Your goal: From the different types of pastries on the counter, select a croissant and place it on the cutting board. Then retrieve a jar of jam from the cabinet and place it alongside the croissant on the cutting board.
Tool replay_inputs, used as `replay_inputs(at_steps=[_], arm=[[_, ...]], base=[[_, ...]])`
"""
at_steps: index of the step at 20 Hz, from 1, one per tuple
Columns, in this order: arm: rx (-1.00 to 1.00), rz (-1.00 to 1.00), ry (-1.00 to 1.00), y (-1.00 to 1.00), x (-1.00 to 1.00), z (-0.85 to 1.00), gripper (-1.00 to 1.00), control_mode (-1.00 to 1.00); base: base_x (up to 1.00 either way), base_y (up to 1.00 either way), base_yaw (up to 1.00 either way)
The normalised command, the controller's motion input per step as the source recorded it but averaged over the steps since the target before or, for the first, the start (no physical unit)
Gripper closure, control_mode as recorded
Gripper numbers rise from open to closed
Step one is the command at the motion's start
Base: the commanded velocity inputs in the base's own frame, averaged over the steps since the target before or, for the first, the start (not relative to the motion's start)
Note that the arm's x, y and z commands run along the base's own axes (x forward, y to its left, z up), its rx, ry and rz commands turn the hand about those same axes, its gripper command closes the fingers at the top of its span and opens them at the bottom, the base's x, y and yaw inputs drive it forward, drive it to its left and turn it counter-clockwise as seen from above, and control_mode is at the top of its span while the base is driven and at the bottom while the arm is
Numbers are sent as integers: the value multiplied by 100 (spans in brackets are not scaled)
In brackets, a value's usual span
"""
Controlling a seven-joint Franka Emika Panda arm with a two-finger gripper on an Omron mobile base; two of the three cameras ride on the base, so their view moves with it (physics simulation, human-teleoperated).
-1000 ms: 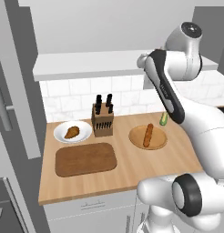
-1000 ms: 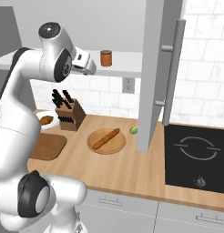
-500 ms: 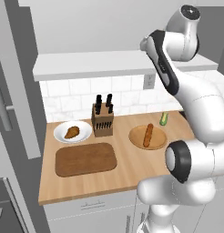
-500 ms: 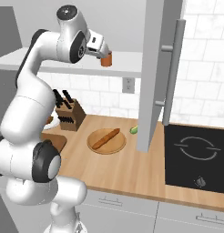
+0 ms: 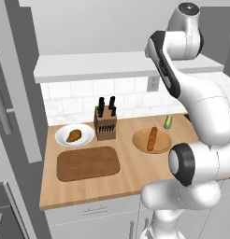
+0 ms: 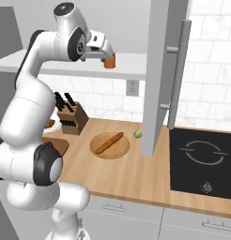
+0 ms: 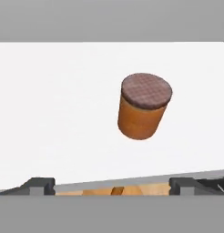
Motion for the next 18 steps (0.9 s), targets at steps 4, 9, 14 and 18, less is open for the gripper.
replay_inputs(at_steps=[4, 9, 14, 18], arm=[[25, 0, -2, -75, 79, 0, -100, -100], [22, 0, -2, -39, 49, 1, -100, -100], [4, 0, -1, 0, 0, 0, -100, -100], [0, -1, 0, 22, 56, 5, -100, -100]], base=[[0, 0, 0], [0, 0, 0], [0, 0, 0], [0, 0, 0]])
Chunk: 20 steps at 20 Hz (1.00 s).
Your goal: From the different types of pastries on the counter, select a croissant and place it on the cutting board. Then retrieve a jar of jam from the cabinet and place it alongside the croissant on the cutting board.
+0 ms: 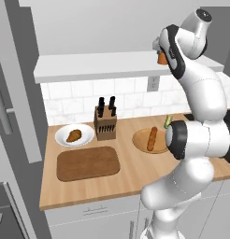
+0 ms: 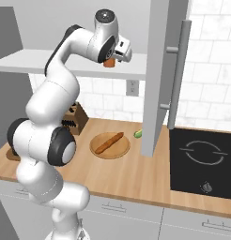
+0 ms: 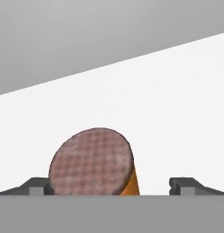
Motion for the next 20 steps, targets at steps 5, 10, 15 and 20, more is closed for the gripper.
replay_inputs(at_steps=[5, 10, 15, 20], arm=[[0, -1, 6, 10, 25, 0, -100, -100], [-4, 0, 6, 0, 8, -1, -100, -100], [-10, 0, 10, 0, 0, -17, -100, -100], [-1, 0, 8, -1, -3, -19, 100, -100]], base=[[0, 0, 0], [0, 0, 0], [0, 0, 0], [0, 0, 0]])
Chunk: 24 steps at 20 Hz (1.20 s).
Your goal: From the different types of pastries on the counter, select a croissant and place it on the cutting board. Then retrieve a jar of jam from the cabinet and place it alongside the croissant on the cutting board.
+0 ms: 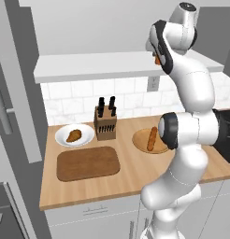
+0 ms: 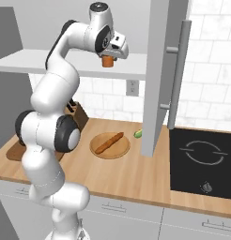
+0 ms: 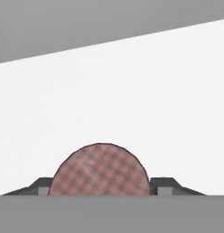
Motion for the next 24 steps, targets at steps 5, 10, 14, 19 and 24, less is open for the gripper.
replay_inputs(at_steps=[5, 10, 14, 19, 24], arm=[[12, 0, 2, -8, -34, 18, 100, -100], [25, -2, -3, -16, -100, 20, 100, -100], [4, -10, -16, 11, -100, -49, 100, -100], [0, -15, -15, 68, -100, -96, 100, -100], [0, -16, -13, 89, -100, -94, 100, -100]], base=[[0, 0, 0], [0, 0, 0], [0, 0, 0], [0, 0, 0], [0, 0, 0]])
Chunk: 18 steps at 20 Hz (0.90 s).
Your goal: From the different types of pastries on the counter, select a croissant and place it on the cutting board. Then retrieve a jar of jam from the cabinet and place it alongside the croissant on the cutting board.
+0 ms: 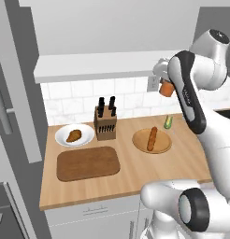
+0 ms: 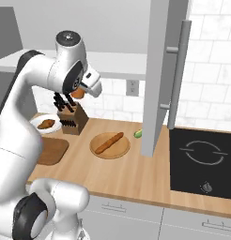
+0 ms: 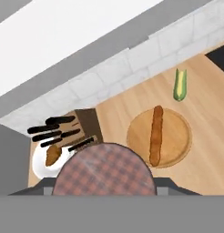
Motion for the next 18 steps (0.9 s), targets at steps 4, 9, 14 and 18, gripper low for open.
replay_inputs(at_steps=[4, 9, 14, 18], arm=[[1, -11, -15, 77, -100, -66, 100, -100], [6, 0, 9, 48, -61, -21, 100, -100], [-4, 0, 9, 100, -100, -41, 100, -100], [-2, 3, 2, 66, -42, -16, 100, -100]], base=[[0, 0, 0], [0, 0, 0], [0, 0, 0], [0, 0, 0]])
